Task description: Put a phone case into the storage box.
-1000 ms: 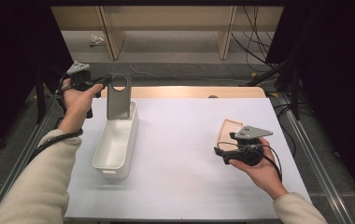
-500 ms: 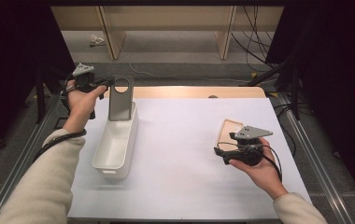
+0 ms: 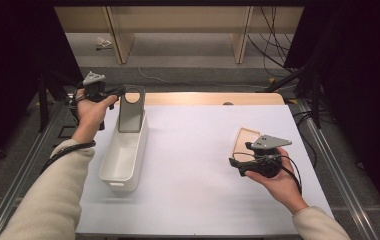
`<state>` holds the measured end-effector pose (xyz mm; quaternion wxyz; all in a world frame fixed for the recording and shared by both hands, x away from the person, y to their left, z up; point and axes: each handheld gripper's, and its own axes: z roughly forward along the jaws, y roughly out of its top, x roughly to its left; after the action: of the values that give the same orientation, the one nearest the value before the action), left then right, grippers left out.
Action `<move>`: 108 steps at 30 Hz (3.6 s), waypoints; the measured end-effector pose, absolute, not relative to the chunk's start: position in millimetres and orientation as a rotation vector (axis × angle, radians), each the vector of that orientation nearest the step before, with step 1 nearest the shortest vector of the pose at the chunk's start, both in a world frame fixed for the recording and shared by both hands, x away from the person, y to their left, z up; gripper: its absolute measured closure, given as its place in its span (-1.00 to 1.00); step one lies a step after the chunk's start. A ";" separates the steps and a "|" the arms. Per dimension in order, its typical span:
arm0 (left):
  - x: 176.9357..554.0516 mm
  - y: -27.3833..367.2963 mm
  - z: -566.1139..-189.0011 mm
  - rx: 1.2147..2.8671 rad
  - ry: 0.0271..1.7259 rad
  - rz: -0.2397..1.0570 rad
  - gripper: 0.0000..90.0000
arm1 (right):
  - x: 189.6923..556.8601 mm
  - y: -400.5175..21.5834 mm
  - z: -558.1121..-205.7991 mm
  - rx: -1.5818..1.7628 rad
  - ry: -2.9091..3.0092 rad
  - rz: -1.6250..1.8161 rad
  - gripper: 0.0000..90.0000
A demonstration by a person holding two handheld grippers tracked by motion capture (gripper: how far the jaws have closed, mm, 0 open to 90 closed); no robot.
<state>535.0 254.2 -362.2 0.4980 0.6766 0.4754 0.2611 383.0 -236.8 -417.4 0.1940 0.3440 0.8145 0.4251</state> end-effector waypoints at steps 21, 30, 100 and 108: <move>540.9 255.4 -381.0 1.663 1.188 0.622 0.82 | 383.3 -236.4 -417.9 0.965 2.283 1.193 -0.58; 542.2 257.4 -385.1 1.659 1.202 0.615 0.82 | 383.7 -236.5 -418.3 0.965 2.284 1.191 -0.58; 411.3 234.3 -386.1 1.800 1.041 0.578 -1.00 | 389.1 -243.7 -416.8 1.011 2.259 1.191 -0.61; 380.8 218.0 -399.9 1.803 1.017 0.558 -1.00 | 391.1 -244.5 -417.3 1.012 2.254 1.195 -0.61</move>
<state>380.8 218.0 -399.9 0.4784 0.7385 0.4165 0.2286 391.1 -244.5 -417.3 0.1972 0.3615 0.8052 0.4267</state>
